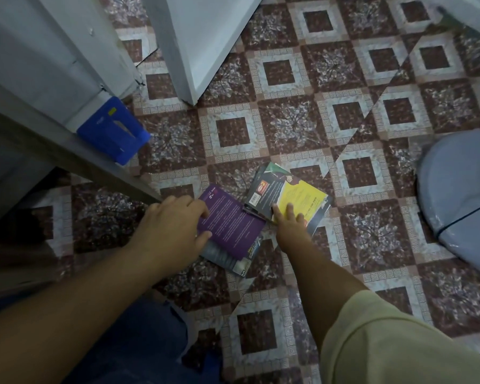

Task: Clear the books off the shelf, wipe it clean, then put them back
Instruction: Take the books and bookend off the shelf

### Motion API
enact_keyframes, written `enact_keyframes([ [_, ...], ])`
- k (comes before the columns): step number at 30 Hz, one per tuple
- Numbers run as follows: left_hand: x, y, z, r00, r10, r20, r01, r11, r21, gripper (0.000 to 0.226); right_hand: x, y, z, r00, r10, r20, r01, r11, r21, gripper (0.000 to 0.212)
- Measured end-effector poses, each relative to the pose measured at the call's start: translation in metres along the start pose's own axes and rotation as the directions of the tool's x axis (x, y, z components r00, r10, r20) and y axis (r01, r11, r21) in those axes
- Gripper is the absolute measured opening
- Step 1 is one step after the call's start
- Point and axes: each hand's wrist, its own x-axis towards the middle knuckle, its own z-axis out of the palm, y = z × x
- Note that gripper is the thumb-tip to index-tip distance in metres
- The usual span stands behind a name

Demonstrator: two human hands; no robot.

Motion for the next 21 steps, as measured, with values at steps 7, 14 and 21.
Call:
enact_keyframes([
  [7,-0.007,0.0,-0.006,1.0,-0.001,-0.022,0.0,1.0,-0.015,0.029,-0.004,-0.002,-0.014,0.988,-0.126,-0.083,0.132,0.989,0.06,0.061],
  [14,-0.019,-0.004,-0.002,0.999,0.006,-0.037,-0.007,1.0,-0.024,0.031,-0.004,-0.016,-0.018,0.967,-0.228,-0.109,0.225,0.973,-0.041,0.048],
  [21,-0.021,-0.01,-0.005,0.997,0.013,-0.076,-0.014,1.0,-0.019,0.032,-0.008,-0.026,-0.019,0.987,-0.148,0.063,0.154,0.984,-0.09,0.062],
])
